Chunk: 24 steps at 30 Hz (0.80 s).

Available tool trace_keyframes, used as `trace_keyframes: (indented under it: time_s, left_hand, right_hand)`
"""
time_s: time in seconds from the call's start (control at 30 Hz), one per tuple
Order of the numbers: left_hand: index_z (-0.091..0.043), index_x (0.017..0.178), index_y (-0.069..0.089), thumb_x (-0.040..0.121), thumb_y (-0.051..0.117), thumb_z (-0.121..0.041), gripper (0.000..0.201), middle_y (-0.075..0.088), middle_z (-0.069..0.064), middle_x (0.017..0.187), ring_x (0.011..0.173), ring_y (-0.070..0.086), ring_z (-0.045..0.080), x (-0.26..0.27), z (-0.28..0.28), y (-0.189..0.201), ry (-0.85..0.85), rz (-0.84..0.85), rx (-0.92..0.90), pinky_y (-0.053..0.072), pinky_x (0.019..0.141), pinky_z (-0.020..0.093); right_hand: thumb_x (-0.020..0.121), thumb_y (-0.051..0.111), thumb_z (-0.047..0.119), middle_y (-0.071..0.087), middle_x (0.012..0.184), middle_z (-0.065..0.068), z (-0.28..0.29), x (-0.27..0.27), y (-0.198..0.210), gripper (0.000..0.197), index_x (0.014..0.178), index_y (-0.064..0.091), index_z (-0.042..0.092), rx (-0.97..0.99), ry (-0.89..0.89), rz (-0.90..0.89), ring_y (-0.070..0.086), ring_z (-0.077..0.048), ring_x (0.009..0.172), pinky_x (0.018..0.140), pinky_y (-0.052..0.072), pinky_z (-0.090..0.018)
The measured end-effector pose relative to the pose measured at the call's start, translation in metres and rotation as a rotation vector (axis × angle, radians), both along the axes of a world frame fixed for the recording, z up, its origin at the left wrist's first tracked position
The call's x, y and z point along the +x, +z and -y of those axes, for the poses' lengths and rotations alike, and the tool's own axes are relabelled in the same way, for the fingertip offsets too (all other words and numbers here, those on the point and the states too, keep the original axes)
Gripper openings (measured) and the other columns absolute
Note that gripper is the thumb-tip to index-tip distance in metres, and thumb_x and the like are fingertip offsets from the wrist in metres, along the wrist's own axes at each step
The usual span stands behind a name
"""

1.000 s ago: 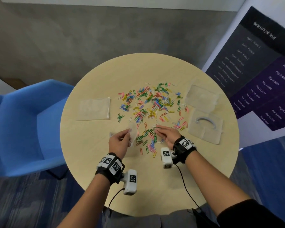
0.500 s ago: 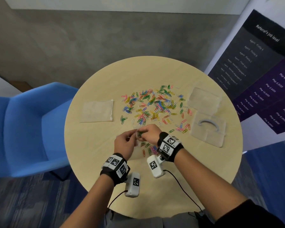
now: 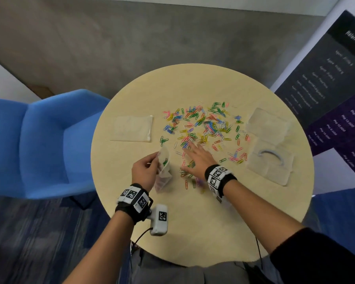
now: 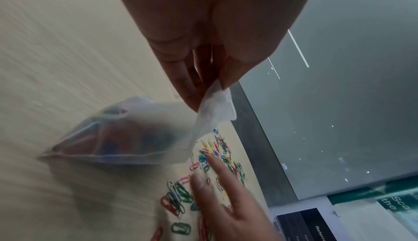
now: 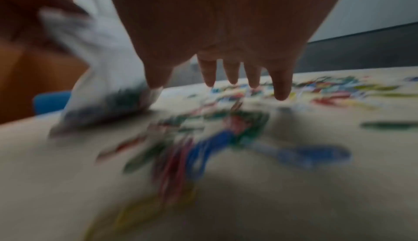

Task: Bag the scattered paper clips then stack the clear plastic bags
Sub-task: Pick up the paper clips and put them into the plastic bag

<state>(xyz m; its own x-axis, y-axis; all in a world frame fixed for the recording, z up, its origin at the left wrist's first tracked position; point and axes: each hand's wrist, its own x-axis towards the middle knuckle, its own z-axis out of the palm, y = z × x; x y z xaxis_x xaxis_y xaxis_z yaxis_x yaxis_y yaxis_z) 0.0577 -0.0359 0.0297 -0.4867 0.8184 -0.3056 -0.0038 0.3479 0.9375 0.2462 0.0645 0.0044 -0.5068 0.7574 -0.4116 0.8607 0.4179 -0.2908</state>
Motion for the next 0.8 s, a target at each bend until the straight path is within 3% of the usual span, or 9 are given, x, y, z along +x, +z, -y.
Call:
trace_keyframes:
  time_s: [0.1,0.27,0.43,0.5,0.53,0.57,0.6,0.67,0.8]
  left_hand:
    - [-0.017,0.107,0.075,0.093,0.060,-0.013,0.021,0.074,-0.013,0.080,0.073,0.064,0.015,-0.002,0.005,-0.002,-0.010,-0.007,-0.010,0.058,0.080,0.044]
    - [-0.013,0.111,0.073,0.094,0.058,-0.010,0.023,0.074,0.001,0.091,0.076,0.064,0.016,-0.006,0.009,-0.005,-0.008,-0.029,-0.019,0.057,0.081,0.042]
    - [-0.013,0.112,0.073,0.094,0.058,-0.010,0.023,0.074,0.000,0.092,0.070,0.064,0.006,-0.002,0.011,-0.008,-0.011,-0.019,-0.022,0.057,0.080,0.036]
    - [-0.012,0.112,0.073,0.094,0.059,-0.011,0.023,0.074,0.001,0.094,0.073,0.065,0.009,0.002,0.012,-0.007,-0.014,-0.013,-0.022,0.057,0.079,0.034]
    - [-0.012,0.112,0.073,0.094,0.059,-0.011,0.023,0.074,0.002,0.097,0.075,0.066,0.011,0.003,0.013,-0.007,-0.018,-0.014,-0.020,0.057,0.080,0.034]
    - [-0.013,0.111,0.073,0.094,0.059,-0.012,0.022,0.074,0.002,0.098,0.078,0.067,0.013,0.004,0.014,-0.007,-0.020,-0.010,-0.019,0.058,0.082,0.036]
    - [-0.014,0.111,0.074,0.093,0.060,-0.013,0.022,0.074,0.001,0.097,0.079,0.068,0.015,0.004,0.014,-0.007,-0.019,-0.005,-0.019,0.059,0.083,0.039]
    - [-0.015,0.110,0.074,0.093,0.062,-0.015,0.021,0.074,-0.003,0.093,0.082,0.069,0.017,0.005,0.014,-0.007,-0.020,0.004,-0.031,0.058,0.086,0.042]
    - [-0.024,0.100,0.075,0.093,0.061,-0.015,0.018,0.072,-0.002,0.081,0.077,0.066,0.020,0.013,0.014,0.000,-0.040,0.003,-0.044,0.058,0.087,0.044]
  right_hand:
    - [0.085,0.035,0.074,-0.010,0.162,0.001,0.021,-0.005,-0.018,0.085,0.154,0.008,0.031,0.047,0.228,0.130,-0.002,-0.028,0.149,0.118,0.006,-0.055]
    - [0.085,0.030,0.075,-0.014,0.161,-0.003,0.049,0.020,-0.034,0.088,0.153,-0.006,0.031,0.148,0.494,0.241,-0.007,-0.030,0.148,0.118,-0.001,-0.055]
    - [0.088,0.019,0.072,-0.016,0.159,0.001,0.052,0.062,-0.029,0.074,0.151,-0.006,0.040,0.191,0.423,0.280,-0.013,-0.034,0.146,0.114,-0.003,-0.064]
    - [0.094,0.033,0.060,-0.004,0.161,-0.005,0.057,0.063,-0.027,0.069,0.153,0.009,0.033,0.152,0.364,0.230,0.003,-0.033,0.146,0.114,0.013,-0.060]
    - [0.094,0.049,0.048,0.016,0.159,-0.013,0.060,0.062,-0.025,0.065,0.150,0.028,0.024,0.169,0.358,0.171,0.024,-0.036,0.142,0.109,0.031,-0.057]
    - [0.086,0.067,0.034,0.040,0.148,-0.019,0.064,0.062,-0.025,0.060,0.139,0.047,0.015,0.178,0.362,0.110,0.047,-0.039,0.129,0.095,0.050,-0.053]
    - [0.076,0.079,0.019,0.056,0.133,-0.021,0.066,0.064,-0.027,0.055,0.126,0.059,0.009,0.209,0.359,0.070,0.060,-0.039,0.112,0.076,0.059,-0.046]
    - [0.069,0.079,0.002,0.064,0.119,-0.018,0.069,0.066,-0.032,0.046,0.113,0.066,0.006,0.238,0.306,0.018,0.063,-0.034,0.099,0.063,0.060,-0.037]
    - [0.088,0.059,0.002,0.062,0.101,-0.016,0.056,0.056,-0.023,0.017,0.103,0.067,0.000,0.265,0.247,0.006,0.059,-0.032,0.093,0.071,0.050,-0.034]
